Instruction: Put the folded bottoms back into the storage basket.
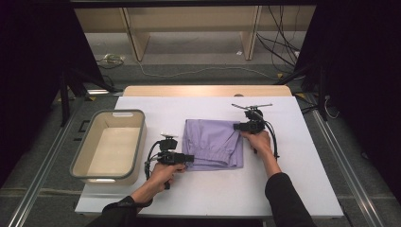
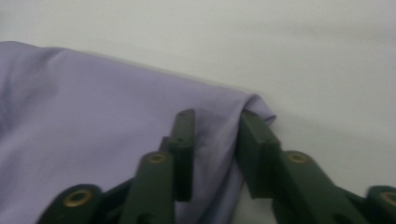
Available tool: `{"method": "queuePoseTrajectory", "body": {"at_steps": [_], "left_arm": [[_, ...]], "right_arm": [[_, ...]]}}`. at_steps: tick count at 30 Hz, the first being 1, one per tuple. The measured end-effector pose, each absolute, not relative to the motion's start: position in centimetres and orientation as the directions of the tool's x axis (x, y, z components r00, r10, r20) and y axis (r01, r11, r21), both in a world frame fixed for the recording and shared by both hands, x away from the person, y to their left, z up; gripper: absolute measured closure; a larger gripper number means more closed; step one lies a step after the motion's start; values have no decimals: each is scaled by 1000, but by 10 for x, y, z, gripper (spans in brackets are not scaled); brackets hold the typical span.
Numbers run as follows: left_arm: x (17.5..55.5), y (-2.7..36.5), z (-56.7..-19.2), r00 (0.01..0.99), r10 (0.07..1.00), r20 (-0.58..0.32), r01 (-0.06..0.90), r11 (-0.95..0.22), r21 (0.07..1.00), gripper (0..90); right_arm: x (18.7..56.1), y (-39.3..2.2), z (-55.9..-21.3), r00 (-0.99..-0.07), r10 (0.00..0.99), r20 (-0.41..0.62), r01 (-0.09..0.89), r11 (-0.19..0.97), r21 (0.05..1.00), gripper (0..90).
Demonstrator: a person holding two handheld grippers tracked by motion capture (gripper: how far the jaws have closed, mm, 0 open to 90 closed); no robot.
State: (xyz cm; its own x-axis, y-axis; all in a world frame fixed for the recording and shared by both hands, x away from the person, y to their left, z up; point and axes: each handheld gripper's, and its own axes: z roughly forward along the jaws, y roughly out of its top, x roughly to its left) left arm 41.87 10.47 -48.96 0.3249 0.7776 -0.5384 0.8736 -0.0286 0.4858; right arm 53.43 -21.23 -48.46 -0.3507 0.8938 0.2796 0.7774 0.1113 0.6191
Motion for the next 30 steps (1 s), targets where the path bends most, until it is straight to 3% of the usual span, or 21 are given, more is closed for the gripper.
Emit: {"method": "queuePoseTrajectory", "body": {"at_steps": [4,30], "left_arm": [[418,105,-488,331,777,-535,871,-33,491,782],[403,114,-454,415,729,-545,833,-64,549,802]], "right_arm": [[533,-205,-483,-379,895,234,762,159,628,865],[498,-192,-431,-474,849,234,668,173,724,884]]}}
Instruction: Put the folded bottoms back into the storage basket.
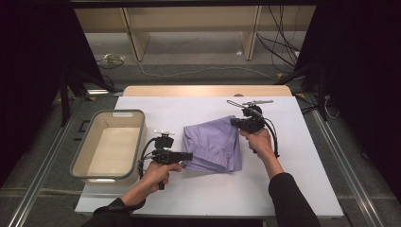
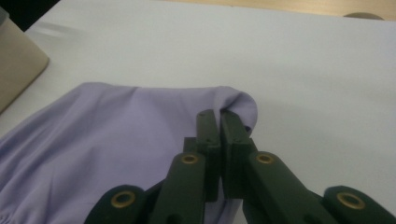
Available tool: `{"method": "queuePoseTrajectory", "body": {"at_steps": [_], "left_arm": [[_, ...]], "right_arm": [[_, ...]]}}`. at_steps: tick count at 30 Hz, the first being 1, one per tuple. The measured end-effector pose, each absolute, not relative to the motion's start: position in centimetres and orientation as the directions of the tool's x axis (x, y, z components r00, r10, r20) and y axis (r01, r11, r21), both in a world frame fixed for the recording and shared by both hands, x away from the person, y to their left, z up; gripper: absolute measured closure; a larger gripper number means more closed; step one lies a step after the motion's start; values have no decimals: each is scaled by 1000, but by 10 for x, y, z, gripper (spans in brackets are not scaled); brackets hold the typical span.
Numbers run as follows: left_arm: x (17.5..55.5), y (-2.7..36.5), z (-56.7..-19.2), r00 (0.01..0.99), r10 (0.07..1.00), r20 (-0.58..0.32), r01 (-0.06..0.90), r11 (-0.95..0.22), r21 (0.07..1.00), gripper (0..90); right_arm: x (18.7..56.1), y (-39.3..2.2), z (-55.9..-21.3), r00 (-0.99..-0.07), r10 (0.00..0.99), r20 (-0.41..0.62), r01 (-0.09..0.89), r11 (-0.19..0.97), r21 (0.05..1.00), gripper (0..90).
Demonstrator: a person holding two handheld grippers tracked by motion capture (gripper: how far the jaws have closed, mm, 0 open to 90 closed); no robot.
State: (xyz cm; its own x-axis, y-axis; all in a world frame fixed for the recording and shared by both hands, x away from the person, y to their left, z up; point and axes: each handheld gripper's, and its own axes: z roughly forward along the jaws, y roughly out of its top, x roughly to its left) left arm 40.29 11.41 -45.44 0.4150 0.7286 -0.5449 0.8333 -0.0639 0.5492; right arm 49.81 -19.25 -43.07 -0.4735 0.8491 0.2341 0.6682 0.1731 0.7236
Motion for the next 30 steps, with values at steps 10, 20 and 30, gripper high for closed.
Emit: {"method": "queuePoseTrajectory", "body": {"at_steps": [10,20,30], "left_arm": [[394,128,-437,445,710,-546,812,-63,580,804],[387,136,-420,483,701,-525,784,-79,615,804],[383,144,-411,501,693,-518,769,-83,633,804]], "right_arm": [[489,-181,-417,-490,839,237,648,168,743,885],[484,-177,-405,-505,828,244,625,156,765,886],[480,-172,-396,-518,822,237,606,157,780,885]]}}
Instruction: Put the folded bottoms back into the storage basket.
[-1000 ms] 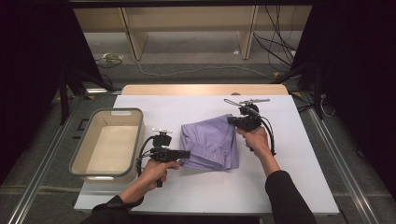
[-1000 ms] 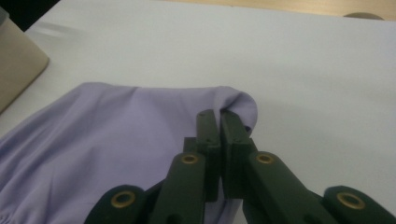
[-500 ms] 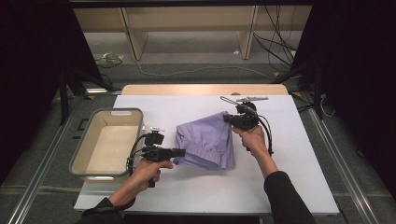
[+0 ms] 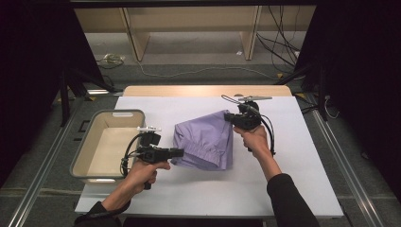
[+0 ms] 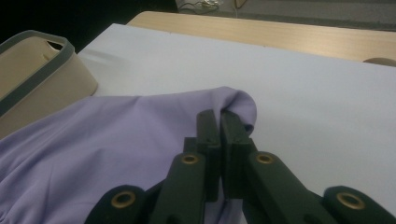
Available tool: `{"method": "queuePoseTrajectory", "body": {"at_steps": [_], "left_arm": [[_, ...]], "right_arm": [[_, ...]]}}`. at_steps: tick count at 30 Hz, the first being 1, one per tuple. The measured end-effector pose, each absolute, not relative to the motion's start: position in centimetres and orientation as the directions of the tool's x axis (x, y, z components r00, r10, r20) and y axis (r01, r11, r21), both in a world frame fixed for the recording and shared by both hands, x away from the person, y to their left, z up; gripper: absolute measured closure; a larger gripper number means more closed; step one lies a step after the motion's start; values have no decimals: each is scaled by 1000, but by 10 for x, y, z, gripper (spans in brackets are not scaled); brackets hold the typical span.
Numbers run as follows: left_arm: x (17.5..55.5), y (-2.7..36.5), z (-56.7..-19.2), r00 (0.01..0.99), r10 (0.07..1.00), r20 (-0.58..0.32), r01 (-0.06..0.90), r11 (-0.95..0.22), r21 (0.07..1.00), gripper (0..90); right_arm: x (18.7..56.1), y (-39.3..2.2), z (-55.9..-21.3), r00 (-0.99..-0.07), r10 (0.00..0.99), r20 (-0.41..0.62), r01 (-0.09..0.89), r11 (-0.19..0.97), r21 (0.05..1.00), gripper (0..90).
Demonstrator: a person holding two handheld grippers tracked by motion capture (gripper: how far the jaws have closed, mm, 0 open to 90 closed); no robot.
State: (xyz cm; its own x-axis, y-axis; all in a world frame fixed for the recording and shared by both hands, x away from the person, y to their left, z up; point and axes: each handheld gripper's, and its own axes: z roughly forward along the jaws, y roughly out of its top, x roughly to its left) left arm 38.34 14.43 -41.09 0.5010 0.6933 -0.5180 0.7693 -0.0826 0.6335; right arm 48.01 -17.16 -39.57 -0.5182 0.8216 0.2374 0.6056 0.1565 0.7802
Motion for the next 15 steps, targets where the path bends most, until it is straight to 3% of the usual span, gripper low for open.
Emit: {"method": "queuePoseTrajectory", "body": {"at_steps": [15], "left_arm": [[374,163,-392,524,696,-492,733,-74,676,803]], "right_arm": [[474,-157,-380,-548,797,255,577,139,805,885]]}}
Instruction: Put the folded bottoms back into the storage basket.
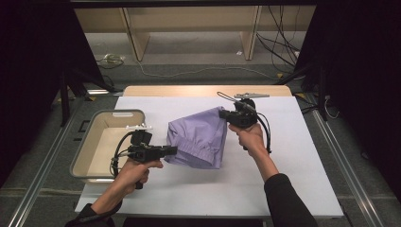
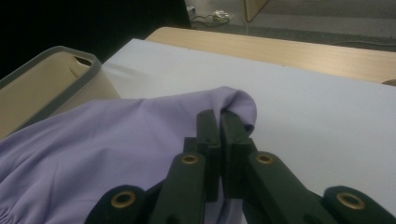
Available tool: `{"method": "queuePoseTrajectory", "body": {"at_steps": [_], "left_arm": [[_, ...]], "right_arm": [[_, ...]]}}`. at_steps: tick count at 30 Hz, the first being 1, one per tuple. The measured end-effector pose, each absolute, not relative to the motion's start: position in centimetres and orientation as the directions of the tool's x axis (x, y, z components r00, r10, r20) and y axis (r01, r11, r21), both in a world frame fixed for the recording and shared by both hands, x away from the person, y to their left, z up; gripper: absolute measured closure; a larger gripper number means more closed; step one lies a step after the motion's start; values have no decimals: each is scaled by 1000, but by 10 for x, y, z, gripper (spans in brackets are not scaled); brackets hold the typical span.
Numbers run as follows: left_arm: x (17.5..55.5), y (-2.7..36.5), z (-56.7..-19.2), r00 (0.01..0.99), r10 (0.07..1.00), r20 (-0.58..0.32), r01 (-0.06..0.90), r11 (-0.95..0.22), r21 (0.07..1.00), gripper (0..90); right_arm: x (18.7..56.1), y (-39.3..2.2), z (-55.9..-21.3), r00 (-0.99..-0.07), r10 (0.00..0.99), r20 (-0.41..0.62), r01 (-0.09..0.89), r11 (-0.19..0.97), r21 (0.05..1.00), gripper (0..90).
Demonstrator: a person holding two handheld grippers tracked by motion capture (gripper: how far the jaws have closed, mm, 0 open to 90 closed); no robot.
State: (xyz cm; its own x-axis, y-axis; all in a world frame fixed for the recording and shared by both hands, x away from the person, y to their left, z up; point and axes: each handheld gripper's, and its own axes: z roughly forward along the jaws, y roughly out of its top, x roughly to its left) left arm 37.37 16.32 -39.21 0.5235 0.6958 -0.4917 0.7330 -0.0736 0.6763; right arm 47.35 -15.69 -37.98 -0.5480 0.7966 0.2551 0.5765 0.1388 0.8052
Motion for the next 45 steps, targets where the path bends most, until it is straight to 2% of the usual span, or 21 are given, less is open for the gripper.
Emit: {"method": "queuePoseTrajectory", "body": {"at_steps": [45], "left_arm": [[363,223,-366,513,721,-466,694,-29,720,802]], "right_arm": [[486,-88,-356,-605,750,265,539,141,831,885]]}}
